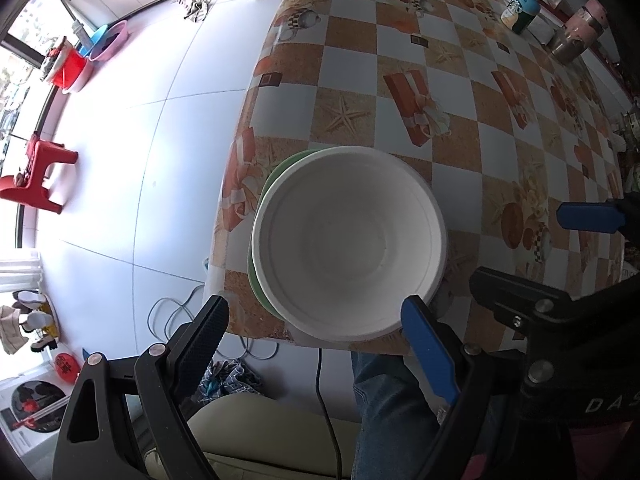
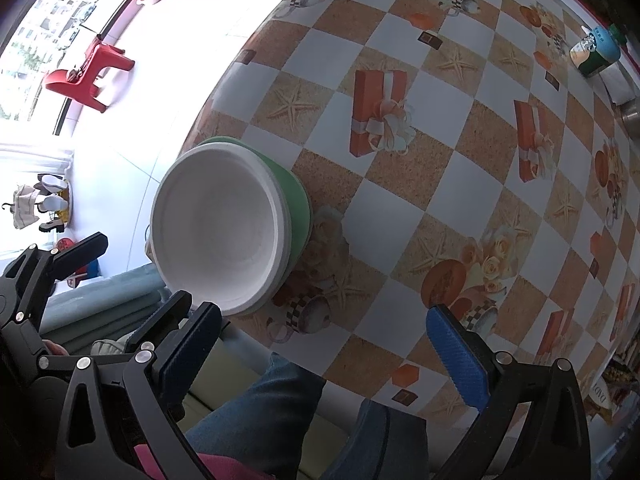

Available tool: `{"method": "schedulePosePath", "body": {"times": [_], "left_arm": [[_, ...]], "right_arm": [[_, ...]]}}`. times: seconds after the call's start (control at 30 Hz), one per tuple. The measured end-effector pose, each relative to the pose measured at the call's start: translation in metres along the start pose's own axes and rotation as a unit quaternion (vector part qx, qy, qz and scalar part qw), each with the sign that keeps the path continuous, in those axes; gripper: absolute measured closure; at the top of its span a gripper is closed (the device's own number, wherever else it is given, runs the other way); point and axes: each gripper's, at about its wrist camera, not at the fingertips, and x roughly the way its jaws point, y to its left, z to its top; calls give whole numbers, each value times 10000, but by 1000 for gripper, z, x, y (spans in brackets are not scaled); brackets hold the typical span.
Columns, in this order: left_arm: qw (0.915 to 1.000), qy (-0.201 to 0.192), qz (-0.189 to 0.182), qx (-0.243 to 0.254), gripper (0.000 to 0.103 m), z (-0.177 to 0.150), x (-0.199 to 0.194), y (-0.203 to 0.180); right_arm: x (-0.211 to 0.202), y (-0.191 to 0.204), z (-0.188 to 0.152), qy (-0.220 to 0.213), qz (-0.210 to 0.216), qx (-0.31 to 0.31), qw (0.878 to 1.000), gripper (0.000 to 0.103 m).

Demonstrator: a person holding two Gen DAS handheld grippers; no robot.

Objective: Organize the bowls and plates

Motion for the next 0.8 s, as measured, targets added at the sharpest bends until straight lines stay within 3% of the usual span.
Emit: {"method": "schedulePosePath", "body": {"times": [0.8], "left_arm": [[9999,138,0,-52,13,2,5,2]], "right_arm": [[6,3,5,67,50,51,10000,0]]}}
